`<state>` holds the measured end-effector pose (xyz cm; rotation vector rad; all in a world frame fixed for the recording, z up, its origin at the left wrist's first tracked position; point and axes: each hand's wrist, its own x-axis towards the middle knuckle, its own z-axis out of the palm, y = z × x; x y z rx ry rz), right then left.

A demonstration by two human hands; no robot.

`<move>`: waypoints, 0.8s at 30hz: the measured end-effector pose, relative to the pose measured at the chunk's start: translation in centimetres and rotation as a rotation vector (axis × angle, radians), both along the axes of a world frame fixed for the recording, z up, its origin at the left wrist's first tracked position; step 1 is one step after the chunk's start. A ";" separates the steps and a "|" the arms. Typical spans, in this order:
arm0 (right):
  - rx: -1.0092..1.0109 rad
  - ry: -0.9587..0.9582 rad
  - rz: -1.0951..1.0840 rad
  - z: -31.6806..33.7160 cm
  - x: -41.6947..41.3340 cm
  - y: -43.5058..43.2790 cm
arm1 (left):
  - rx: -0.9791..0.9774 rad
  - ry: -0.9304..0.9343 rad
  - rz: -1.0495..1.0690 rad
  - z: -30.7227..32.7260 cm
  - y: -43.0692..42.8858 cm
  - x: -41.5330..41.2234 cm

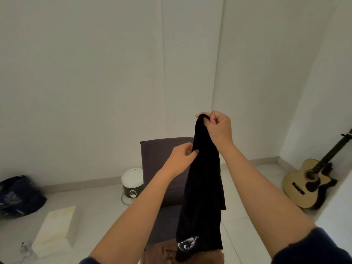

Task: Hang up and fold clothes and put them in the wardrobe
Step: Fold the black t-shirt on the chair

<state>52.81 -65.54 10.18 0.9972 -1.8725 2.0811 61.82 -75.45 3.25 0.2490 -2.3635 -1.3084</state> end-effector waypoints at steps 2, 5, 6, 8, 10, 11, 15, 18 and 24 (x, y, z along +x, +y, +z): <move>-0.004 -0.001 -0.011 0.1 0.5 0.1 | -0.092 -0.030 0.097 -0.1 -0.5 0.7; 0.005 0.004 -0.078 0.0 0.6 0.5 | -0.033 -0.024 0.206 0.5 -1.4 1.8; 0.016 -0.007 -0.114 -0.1 0.6 0.7 | -0.009 -0.022 0.235 1.0 -1.6 2.0; 0.096 -0.037 -0.175 -0.5 0.7 1.0 | -0.002 0.001 0.330 2.8 -1.6 2.6; 0.225 -0.060 -0.213 -1.3 1.0 1.1 | 0.150 0.030 0.435 4.2 -1.7 2.8; 0.281 -0.055 -0.210 -1.7 1.3 1.1 | 0.342 0.052 0.461 4.7 -1.8 2.9; 0.400 0.025 0.161 -3.3 4.1 1.0 | 1.091 0.213 0.426 6.6 -1.7 3.5; 0.537 0.078 0.392 -4.2 6.6 0.4 | 1.154 0.280 0.438 7.5 -1.9 4.0; 0.575 0.037 0.310 -5.5 9.1 -2.1 | 0.977 0.298 0.509 7.8 -2.6 5.7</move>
